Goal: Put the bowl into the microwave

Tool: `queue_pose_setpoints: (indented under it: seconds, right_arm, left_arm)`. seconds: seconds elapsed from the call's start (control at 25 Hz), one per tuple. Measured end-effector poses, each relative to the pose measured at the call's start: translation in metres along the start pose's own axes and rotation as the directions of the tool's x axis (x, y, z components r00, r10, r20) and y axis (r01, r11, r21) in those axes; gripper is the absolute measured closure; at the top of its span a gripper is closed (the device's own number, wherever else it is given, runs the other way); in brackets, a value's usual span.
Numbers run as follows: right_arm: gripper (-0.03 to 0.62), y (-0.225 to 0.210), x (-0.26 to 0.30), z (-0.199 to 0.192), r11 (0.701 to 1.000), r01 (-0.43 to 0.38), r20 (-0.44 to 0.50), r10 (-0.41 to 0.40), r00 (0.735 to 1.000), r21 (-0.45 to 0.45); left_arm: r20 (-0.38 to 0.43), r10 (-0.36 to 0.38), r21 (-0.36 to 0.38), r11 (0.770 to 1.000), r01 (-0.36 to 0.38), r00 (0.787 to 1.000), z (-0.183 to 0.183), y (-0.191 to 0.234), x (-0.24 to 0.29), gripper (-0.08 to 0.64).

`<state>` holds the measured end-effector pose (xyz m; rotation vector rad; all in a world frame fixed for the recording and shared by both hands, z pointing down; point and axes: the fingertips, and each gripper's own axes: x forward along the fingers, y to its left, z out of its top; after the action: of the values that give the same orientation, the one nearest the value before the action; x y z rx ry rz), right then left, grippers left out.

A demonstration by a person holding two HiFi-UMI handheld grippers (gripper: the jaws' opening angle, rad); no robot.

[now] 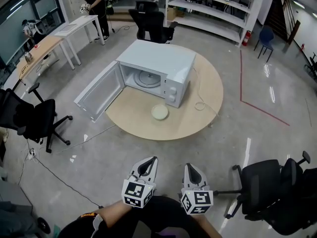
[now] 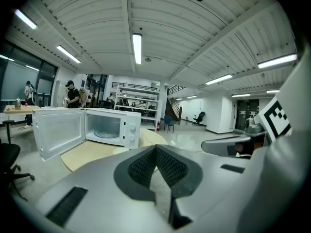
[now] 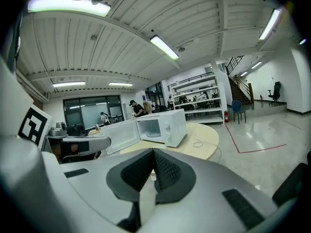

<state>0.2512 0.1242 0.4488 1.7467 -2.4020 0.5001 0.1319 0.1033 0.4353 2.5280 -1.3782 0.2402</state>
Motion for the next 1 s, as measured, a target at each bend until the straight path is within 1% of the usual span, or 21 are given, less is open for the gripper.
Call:
queue_pose_setpoints:
  seconds: [0.28,0.52,0.84,1.0]
  right_arm:
    - [0.577,0.000,0.042,0.015,1.000,0.026,-0.015,-0.026,1.000,0.004]
    - [0.577,0.006,0.085,0.027,0.999,0.039,-0.035,-0.039,0.999,-0.007]
    - [0.577,0.004,0.137,0.045,0.997,0.082,-0.048,-0.082,0.996,0.002]
    - [0.577,0.009,0.156,0.053,0.996,0.090,-0.045,-0.090,0.995,-0.004]
  left_arm:
    - [0.004,-0.011,-0.004,1.000,0.011,1.000,0.014,0.037,0.026,0.514]
    - [-0.001,-0.013,-0.035,0.999,0.013,1.000,0.017,0.077,0.049,0.514]
    - [0.003,-0.030,-0.031,0.999,0.030,1.000,0.034,0.122,0.080,0.514]
    - [0.007,-0.035,-0.028,0.999,0.036,0.999,0.041,0.140,0.090,0.514]
